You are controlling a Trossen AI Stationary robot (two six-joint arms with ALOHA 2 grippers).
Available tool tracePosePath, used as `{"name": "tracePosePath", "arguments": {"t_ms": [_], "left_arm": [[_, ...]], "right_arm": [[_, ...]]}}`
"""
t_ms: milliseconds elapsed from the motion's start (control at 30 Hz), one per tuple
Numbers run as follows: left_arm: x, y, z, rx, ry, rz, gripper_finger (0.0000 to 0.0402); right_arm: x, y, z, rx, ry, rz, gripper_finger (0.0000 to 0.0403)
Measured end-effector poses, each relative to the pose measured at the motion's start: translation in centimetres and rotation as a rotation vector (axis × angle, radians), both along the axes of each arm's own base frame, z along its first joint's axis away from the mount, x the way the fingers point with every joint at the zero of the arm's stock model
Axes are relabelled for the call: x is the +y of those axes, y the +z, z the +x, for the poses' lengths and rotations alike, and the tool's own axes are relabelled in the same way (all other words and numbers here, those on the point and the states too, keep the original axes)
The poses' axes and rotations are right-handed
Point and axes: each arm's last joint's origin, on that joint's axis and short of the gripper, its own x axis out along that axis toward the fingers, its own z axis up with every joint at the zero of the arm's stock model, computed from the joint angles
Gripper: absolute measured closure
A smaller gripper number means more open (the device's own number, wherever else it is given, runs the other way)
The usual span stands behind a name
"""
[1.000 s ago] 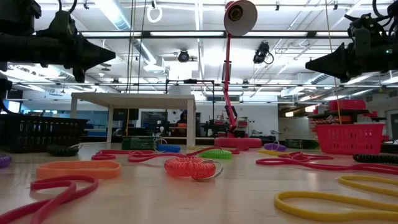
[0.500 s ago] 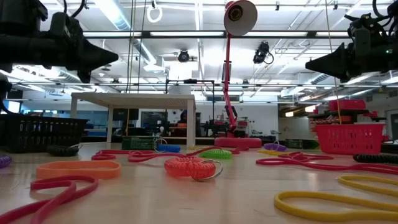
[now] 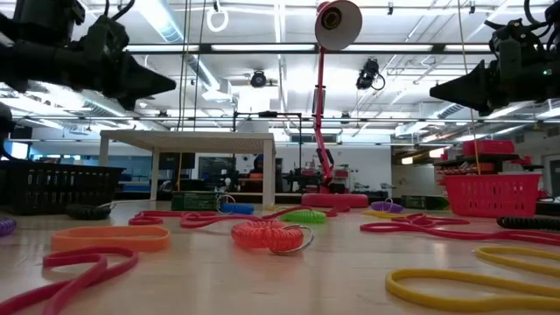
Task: Pick & Place Office Desk Supplies
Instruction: Put the black bin on the shelf
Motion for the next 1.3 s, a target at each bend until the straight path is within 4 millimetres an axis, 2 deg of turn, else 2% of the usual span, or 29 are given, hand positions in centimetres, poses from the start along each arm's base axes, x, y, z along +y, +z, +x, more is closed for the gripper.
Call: {"name": "tracePosePath", "arguments": {"t_ms": [300, 400, 500, 700, 967, 1133, 1300], "left_arm": [[0.4, 4.2, 2.7, 0.027, -0.034, 0.008, 0.0287], [0.6, 5.3, 3.7, 0.055, -0.035, 0.026, 0.0272], [0.7, 5.3, 4.8, 0.147, -0.062, 0.071, 0.027], [1.0, 4.4, 7.2, 0.266, -0.12, 0.122, 0.0293], [-0.2, 4.8, 9.8, 0.364, -0.253, 0.227, 0.0392], [-1.6, 5.0, 11.5, 0.47, -0.273, 0.285, 0.0394], [-3.4, 4.1, 12.9, 0.535, -0.355, 0.302, 0.0395]], "right_arm": [[0.0, 0.0, 0.0, 0.0, 0.0, 0.0, 0.0375], [0.0, 0.0, 0.0, 0.0, 0.0, 0.0, 0.0375], [0.0, 0.0, 0.0, 0.0, 0.0, 0.0, 0.0375], [0.0, 0.0, 0.0, 0.0, 0.0, 0.0, 0.0375], [0.0, 0.0, 0.0, 0.0, 0.0, 0.0, 0.0375], [0.0, 0.0, 0.0, 0.0, 0.0, 0.0, 0.0375], [0.0, 0.0, 0.0, 0.0, 0.0, 0.0, 0.0375]]}}
